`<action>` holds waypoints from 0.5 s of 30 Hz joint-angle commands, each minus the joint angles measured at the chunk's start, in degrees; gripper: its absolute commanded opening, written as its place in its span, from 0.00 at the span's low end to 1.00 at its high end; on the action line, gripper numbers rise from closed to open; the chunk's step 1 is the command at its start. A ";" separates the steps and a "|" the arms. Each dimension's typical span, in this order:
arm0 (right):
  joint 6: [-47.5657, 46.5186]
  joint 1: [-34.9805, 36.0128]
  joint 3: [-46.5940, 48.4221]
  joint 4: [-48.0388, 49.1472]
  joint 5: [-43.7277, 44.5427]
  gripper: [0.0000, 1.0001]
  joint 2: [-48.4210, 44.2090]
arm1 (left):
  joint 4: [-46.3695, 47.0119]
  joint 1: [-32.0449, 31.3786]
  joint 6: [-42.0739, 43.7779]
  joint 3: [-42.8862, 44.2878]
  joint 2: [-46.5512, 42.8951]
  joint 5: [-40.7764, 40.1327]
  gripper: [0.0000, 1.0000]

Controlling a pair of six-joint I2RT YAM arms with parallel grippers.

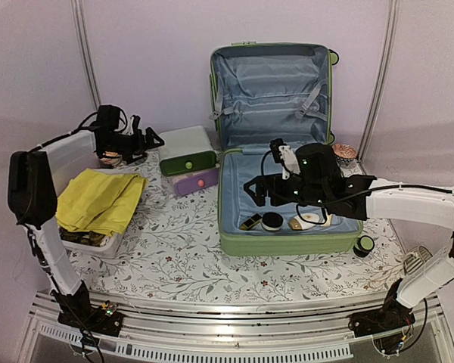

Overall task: Open, take out, and arrange the luggage
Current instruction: Move the storage box to the center of the board.

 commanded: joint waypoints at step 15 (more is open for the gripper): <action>0.73 -0.31 -1.18 2.03 -0.02 1.00 -1.88 | 29.08 -22.78 -11.22 -35.92 -26.05 -23.05 0.69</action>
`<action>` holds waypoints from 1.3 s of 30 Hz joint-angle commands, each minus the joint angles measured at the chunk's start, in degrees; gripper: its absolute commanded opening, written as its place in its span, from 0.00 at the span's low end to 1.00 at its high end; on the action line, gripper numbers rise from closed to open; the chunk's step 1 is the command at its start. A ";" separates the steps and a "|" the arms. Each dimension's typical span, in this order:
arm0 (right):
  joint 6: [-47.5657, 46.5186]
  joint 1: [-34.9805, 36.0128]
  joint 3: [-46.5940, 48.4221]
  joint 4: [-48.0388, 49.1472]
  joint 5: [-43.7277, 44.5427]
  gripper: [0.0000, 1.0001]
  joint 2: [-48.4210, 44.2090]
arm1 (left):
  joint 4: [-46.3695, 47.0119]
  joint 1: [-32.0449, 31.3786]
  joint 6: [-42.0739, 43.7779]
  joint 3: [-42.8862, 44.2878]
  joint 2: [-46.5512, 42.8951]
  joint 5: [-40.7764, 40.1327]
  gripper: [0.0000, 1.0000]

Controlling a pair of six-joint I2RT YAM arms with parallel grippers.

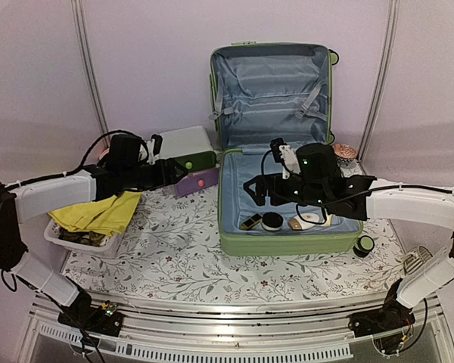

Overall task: Open, take out, and arrange the luggage
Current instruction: Move the storage box to the center of the board.

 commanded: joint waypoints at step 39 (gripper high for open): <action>2.21 -5.10 -3.78 1.20 -5.85 1.00 -2.88 | 29.93 -8.36 -8.83 -6.74 16.50 -18.10 0.55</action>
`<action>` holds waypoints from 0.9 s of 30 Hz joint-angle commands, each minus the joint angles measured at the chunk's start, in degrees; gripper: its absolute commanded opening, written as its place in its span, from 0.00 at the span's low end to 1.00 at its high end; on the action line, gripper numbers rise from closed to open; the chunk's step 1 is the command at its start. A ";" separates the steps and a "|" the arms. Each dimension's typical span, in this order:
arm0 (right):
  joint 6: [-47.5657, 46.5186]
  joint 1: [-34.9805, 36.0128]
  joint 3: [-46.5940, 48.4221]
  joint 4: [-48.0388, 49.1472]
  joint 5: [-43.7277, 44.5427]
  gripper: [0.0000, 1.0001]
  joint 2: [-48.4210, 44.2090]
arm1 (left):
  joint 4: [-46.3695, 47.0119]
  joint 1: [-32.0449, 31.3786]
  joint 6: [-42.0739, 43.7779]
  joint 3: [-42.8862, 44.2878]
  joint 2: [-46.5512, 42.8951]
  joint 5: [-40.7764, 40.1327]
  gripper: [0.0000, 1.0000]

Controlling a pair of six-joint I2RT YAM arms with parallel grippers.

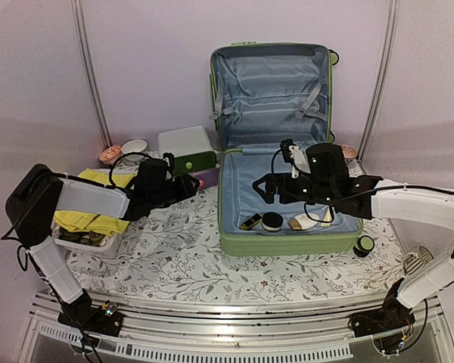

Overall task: Open, take out, and arrange the luggage
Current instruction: Move the storage box to the center of the board.

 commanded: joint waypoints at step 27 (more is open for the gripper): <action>1.50 -1.23 -0.34 0.99 -3.00 1.00 -0.83 | 16.16 0.84 -10.06 -0.14 10.81 -2.84 0.44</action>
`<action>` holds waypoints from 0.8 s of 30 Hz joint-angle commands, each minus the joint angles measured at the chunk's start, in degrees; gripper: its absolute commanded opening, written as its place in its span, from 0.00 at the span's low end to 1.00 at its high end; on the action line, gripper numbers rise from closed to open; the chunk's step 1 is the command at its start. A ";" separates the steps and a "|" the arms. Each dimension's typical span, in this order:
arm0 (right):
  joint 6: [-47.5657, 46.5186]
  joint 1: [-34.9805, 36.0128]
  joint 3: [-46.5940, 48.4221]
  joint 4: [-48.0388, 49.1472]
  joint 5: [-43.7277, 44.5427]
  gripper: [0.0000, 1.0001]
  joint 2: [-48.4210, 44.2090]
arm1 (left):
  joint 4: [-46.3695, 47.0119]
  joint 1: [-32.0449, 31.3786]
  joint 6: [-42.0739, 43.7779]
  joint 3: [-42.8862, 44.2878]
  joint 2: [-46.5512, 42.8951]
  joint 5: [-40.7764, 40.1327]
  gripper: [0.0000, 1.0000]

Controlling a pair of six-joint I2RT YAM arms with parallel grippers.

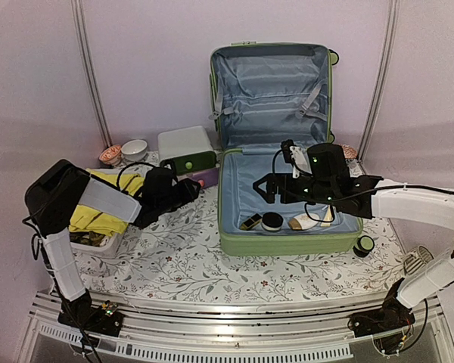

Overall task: Open, take out, and arrange the luggage
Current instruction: Move the storage box to the center of the board.

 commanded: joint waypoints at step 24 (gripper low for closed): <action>0.34 -0.34 -2.30 1.07 0.72 1.00 -2.73 | 29.48 1.05 -23.37 -5.68 14.61 2.18 0.54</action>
